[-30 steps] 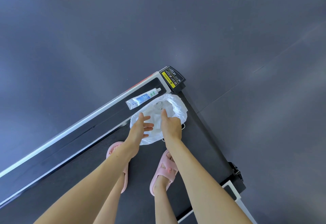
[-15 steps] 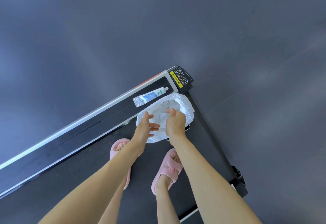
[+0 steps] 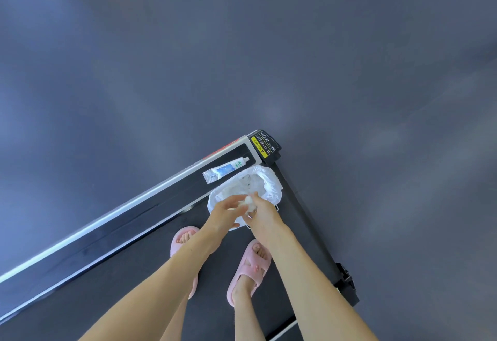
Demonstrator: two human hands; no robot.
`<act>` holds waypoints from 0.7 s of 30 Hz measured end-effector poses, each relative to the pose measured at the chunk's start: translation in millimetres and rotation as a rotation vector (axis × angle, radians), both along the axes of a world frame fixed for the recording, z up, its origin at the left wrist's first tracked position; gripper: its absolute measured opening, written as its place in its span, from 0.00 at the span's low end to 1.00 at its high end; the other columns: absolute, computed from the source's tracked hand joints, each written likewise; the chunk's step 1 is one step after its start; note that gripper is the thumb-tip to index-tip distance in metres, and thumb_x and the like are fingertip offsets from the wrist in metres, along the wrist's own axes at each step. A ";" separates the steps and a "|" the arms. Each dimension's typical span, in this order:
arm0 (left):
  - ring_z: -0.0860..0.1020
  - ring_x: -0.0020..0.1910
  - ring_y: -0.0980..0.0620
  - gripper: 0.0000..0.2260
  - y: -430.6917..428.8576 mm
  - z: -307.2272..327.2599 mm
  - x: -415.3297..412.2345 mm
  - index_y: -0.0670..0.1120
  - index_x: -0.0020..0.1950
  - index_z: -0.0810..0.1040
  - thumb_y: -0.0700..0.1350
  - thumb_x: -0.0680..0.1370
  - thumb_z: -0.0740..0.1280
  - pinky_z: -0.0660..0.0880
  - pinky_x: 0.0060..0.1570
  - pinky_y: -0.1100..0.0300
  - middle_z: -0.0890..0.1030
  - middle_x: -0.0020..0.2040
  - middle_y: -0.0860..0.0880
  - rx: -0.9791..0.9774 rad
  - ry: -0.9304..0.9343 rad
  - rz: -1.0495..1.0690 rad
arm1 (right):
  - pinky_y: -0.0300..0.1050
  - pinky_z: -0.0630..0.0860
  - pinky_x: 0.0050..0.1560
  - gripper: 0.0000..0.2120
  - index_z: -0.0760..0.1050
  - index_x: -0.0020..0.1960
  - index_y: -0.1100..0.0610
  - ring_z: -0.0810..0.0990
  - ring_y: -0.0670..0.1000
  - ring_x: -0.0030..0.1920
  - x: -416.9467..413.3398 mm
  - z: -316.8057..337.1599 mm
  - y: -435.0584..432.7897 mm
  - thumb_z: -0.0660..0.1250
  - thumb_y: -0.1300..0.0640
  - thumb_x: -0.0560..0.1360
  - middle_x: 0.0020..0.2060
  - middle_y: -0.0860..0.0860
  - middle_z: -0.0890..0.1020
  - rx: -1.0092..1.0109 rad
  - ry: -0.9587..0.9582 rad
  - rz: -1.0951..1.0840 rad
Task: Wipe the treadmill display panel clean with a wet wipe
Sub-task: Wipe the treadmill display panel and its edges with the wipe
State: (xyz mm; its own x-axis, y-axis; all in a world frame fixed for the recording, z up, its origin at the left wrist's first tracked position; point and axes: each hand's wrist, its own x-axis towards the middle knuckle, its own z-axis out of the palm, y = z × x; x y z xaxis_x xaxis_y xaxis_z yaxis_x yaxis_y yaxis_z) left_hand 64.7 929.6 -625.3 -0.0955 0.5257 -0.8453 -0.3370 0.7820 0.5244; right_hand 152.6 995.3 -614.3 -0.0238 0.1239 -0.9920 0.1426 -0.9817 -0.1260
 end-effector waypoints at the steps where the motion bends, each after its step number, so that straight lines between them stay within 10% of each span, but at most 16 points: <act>1: 0.76 0.47 0.54 0.10 2.5 18.3 -1.5 0.50 0.58 0.77 0.41 0.78 0.64 0.73 0.44 0.65 0.78 0.50 0.50 0.012 0.049 -0.028 | 0.51 0.67 0.67 0.23 0.63 0.72 0.56 0.69 0.56 0.68 1.3 18.2 -0.4 0.58 0.47 0.80 0.69 0.57 0.68 -0.009 0.037 -0.019; 9: 0.72 0.37 0.51 0.11 10.2 186.0 -27.3 0.48 0.56 0.74 0.38 0.75 0.66 0.71 0.40 0.63 0.73 0.39 0.47 0.180 0.320 -0.237 | 0.47 0.78 0.54 0.13 0.79 0.57 0.56 0.77 0.54 0.55 -12.8 197.5 8.9 0.66 0.65 0.74 0.57 0.55 0.78 0.376 -0.074 0.312; 17: 0.67 0.56 0.53 0.20 -3.6 345.9 -57.5 0.49 0.61 0.74 0.37 0.72 0.72 0.66 0.54 0.72 0.64 0.54 0.52 0.443 0.558 -0.383 | 0.38 0.72 0.34 0.15 0.77 0.57 0.64 0.78 0.51 0.36 -33.1 351.4 22.8 0.67 0.71 0.71 0.39 0.54 0.80 0.541 0.158 0.350; 21: 0.71 0.49 0.55 0.14 -24.4 404.0 -53.9 0.45 0.56 0.80 0.38 0.71 0.73 0.67 0.46 0.71 0.71 0.51 0.50 0.532 0.762 -0.298 | 0.41 0.68 0.34 0.16 0.73 0.61 0.67 0.74 0.51 0.36 -34.3 411.4 20.1 0.61 0.71 0.74 0.42 0.59 0.78 0.483 0.355 0.548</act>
State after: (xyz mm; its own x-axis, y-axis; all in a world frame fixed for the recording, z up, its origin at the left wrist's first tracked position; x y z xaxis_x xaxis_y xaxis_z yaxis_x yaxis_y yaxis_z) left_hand 10.8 905.2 -221.3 -0.3195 0.9121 -0.2570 0.4121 0.3779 0.8291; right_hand 118.3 1015.4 -202.9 -0.5087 0.4159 -0.7538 0.4589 -0.6098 -0.6462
